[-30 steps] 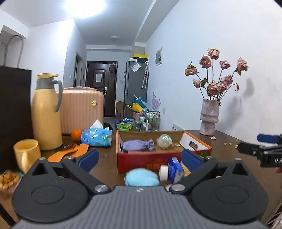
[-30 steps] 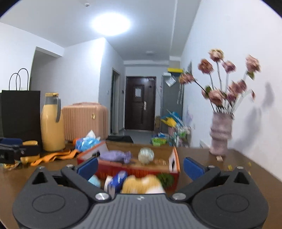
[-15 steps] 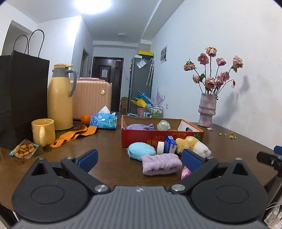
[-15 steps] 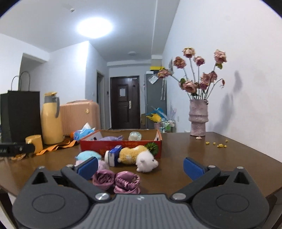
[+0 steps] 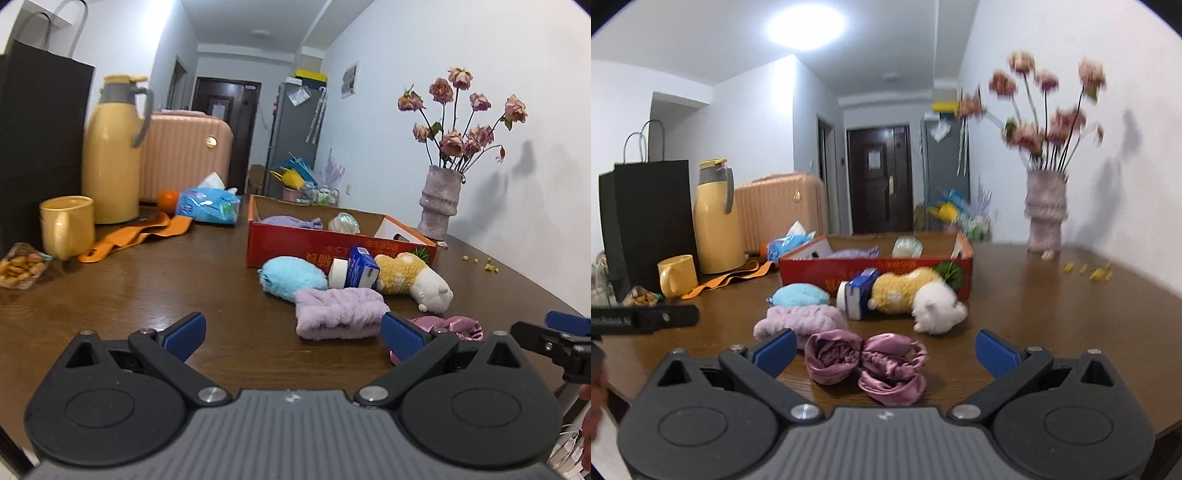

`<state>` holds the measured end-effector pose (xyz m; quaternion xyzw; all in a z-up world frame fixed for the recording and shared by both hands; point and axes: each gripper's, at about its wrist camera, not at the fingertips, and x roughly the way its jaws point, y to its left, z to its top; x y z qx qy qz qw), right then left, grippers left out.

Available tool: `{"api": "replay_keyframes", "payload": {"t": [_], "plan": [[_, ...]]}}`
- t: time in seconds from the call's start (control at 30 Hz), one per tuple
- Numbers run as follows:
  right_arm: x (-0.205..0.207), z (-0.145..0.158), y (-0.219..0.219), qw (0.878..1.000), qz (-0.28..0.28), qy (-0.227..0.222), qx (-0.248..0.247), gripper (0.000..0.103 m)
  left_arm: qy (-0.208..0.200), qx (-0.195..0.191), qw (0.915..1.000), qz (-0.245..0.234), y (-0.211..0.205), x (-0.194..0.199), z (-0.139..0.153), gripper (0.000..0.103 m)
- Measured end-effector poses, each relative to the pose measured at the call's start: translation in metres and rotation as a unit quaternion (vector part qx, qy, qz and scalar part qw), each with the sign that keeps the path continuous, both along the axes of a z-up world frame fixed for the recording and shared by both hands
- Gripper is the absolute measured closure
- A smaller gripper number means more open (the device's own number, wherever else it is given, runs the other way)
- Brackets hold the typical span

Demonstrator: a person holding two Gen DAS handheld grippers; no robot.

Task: Organize soft objects
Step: 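Lower both tools onto the lavender fluffy cloth and close them on it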

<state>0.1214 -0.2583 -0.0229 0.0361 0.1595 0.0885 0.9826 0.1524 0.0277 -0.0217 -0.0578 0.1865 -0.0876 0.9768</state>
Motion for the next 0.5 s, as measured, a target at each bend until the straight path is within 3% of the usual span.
{"api": "replay_keyframes", "payload": {"t": [0.1, 0.27, 0.5], "plan": [[0.033, 0.002, 0.003, 0.999, 0.017, 0.042, 0.023, 0.009, 0.021, -0.014, 0.9996, -0.015, -0.002, 0.027, 0.000, 0.004], [0.095, 0.001, 0.022, 0.995, 0.053, 0.085, 0.028, 0.047, 0.077, -0.045, 0.9951, -0.042, -0.006, 0.083, -0.006, 0.036], [0.157, -0.012, 0.055, 0.989, 0.073, 0.126, 0.019, 0.057, 0.134, -0.087, 0.9848, -0.067, -0.002, 0.130, -0.022, 0.047]]}}
